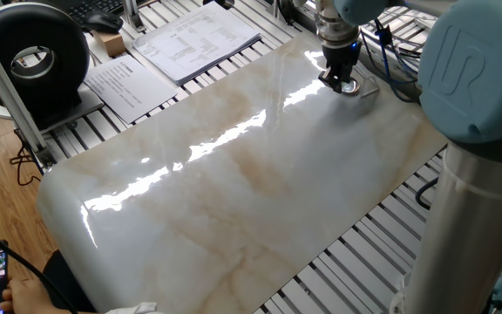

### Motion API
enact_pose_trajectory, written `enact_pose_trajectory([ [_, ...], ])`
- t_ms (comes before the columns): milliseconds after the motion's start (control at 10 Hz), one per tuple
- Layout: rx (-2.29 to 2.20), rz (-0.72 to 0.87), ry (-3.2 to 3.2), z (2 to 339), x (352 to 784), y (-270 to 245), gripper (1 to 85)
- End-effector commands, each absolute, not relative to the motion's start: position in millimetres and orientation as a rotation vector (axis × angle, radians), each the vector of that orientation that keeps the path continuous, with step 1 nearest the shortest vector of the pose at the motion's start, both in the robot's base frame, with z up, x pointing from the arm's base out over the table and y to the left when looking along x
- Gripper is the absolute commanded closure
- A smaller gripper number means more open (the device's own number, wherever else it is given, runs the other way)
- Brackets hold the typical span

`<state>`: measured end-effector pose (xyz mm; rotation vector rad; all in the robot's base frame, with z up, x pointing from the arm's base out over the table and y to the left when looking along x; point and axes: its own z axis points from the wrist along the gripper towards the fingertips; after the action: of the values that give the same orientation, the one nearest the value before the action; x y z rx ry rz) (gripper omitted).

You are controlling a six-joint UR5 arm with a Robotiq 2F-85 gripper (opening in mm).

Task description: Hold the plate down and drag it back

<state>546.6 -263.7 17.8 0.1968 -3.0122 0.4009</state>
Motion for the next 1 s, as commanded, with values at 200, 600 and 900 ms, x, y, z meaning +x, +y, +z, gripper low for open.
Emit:
enact_pose_trajectory([
  [200,0.2,0.39,-3.015,7.9,545.8,-261.2,55.0],
  [600,0.222,0.41,-3.008,8.8,545.8,-269.9,58.0],
  [900,0.236,0.392,-3.014,8.3,547.6,-265.6,58.7],
])
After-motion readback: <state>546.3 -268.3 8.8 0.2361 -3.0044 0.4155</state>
